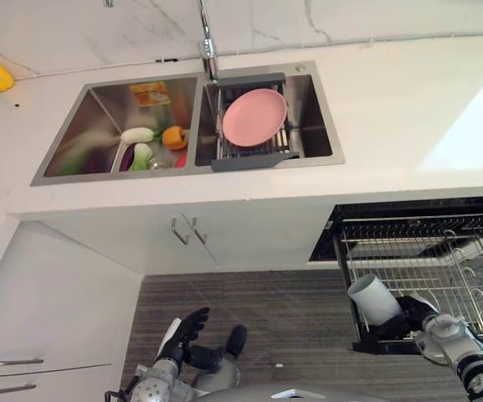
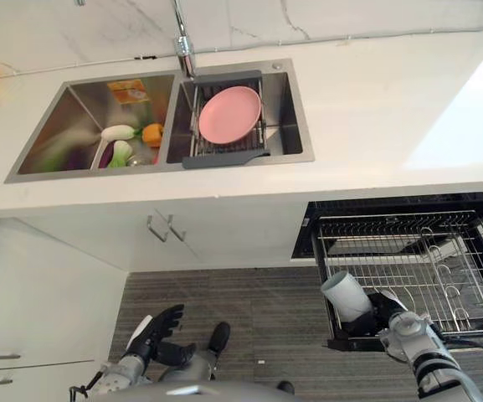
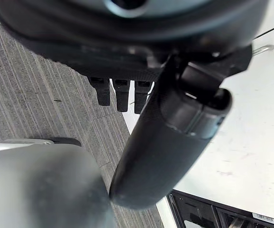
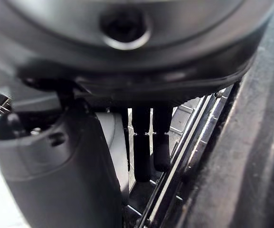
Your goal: Place the dishes in the dishwasher.
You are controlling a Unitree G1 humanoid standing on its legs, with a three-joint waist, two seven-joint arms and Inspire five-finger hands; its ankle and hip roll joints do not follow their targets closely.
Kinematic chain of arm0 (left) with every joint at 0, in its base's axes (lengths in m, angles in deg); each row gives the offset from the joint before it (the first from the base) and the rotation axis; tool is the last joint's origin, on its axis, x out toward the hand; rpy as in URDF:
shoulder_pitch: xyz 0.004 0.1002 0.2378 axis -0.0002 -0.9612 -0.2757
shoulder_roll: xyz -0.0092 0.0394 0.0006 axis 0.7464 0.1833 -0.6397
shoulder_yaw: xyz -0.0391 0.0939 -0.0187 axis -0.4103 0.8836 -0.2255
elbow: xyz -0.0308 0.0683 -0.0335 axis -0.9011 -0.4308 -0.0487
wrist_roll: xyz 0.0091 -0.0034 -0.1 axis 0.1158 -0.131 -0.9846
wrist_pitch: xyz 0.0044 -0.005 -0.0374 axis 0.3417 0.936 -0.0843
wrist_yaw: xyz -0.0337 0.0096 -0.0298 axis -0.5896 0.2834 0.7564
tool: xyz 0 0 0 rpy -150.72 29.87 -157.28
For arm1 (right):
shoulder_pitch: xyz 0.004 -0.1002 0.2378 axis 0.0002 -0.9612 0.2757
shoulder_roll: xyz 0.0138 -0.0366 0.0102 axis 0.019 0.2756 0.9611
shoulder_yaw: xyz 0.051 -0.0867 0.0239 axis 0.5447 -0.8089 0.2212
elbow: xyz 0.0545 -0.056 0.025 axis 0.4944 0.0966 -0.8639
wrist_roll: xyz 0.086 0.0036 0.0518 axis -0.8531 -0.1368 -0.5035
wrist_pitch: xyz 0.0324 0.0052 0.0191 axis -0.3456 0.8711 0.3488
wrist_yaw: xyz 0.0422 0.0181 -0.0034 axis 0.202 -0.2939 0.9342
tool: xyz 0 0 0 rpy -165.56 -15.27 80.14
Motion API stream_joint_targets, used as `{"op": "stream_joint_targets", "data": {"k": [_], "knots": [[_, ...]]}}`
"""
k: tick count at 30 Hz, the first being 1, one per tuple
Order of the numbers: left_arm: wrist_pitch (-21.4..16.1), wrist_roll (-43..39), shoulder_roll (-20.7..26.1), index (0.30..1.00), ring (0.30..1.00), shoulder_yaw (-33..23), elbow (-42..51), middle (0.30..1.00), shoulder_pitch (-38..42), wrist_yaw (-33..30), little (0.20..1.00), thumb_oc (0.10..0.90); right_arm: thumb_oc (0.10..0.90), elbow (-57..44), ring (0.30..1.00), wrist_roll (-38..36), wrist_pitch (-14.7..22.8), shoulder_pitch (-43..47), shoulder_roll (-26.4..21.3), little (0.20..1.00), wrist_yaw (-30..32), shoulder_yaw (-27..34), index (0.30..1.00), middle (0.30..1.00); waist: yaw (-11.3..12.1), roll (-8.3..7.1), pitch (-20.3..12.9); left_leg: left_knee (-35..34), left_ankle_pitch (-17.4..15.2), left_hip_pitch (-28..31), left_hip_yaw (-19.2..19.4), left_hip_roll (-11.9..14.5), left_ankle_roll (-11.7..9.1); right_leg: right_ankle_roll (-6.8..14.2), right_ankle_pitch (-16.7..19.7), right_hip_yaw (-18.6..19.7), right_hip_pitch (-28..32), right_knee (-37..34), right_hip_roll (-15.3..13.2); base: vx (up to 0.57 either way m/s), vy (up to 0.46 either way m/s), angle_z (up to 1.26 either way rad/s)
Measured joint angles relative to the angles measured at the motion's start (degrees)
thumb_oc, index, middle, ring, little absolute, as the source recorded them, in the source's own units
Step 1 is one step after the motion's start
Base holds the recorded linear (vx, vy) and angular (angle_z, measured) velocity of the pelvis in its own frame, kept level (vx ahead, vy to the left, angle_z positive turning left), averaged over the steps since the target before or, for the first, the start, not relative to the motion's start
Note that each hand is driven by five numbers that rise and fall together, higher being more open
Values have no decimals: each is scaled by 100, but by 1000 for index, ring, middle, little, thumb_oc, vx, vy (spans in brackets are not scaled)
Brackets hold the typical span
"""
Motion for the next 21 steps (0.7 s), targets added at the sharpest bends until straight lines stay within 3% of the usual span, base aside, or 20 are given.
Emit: {"op": "stream_joint_targets", "data": {"k": [2,3,4,5,6,9,11,15,21], "knots": [[14,-188,-179,900,900,-271,-335,900,136,19,900,800,654,52,681,-33,-206,56,170,681,189,422,681,681,-69,-60,46,-1,0,34,-138,0,-2,-52,-34,-151,85,6,5,10,-14,37],[77,-260,-173,900,900,-329,-453,900,170,-1,900,800,662,-84,693,-30,-254,78,158,693,209,419,693,693,-60,-68,55,-2,-1,32,-135,-11,-3,-55,-40,-146,81,6,1,4,-9,9],[121,-307,-169,900,900,-426,-516,900,180,7,900,800,706,-244,759,-5,-289,90,148,759,275,419,759,759,-86,-93,72,-1,-7,30,-130,4,-7,-57,-42,-137,76,6,7,0,0,0],[121,-307,-169,900,900,-426,-516,900,180,7,900,800,706,-244,759,-5,-289,90,148,759,275,419,759,759,-86,-93,72,-1,-7,30,-130,4,-7,-57,-42,-137,76,6,7,1,-18,-6],[198,-348,-168,900,900,-566,-591,900,195,-40,900,800,800,-553,900,139,-380,83,137,900,350,420,900,900,-125,-135,94,-1,-10,49,-103,-6,-6,-60,-40,-112,93,11,17,3,-20,-5],[200,-443,-301,900,900,-780,-770,900,320,-61,900,800,800,-598,900,209,-485,64,156,900,448,519,900,900,-153,-190,109,-1,-11,84,-86,1,-5,-61,-38,-98,121,13,-7,-2,-9,-4],[209,-462,-295,900,900,-845,-820,900,500,-113,900,800,800,-784,900,251,-765,3,147,900,578,584,900,900,-230,-275,145,1,-15,111,-62,-4,1,-60,-36,-81,133,13,-44,-20,-5,-5],[258,-457,-300,900,900,-893,-993,900,527,-145,900,800,800,-2569,900,726,-1158,-724,142,900,587,1112,900,900,-458,-390,148,-1,-72,303,160,17,40,-58,-34,106,224,11,-70,-11,6,-25],[285,-419,-299,900,900,-894,-990,900,509,-113,900,800,800,-3071,900,1100,-1773,-1182,174,900,445,1708,900,900,-658,-646,-37,-3,-153,434,368,62,65,-66,-19,339,255,9,-85,-5,6,-21]]}}
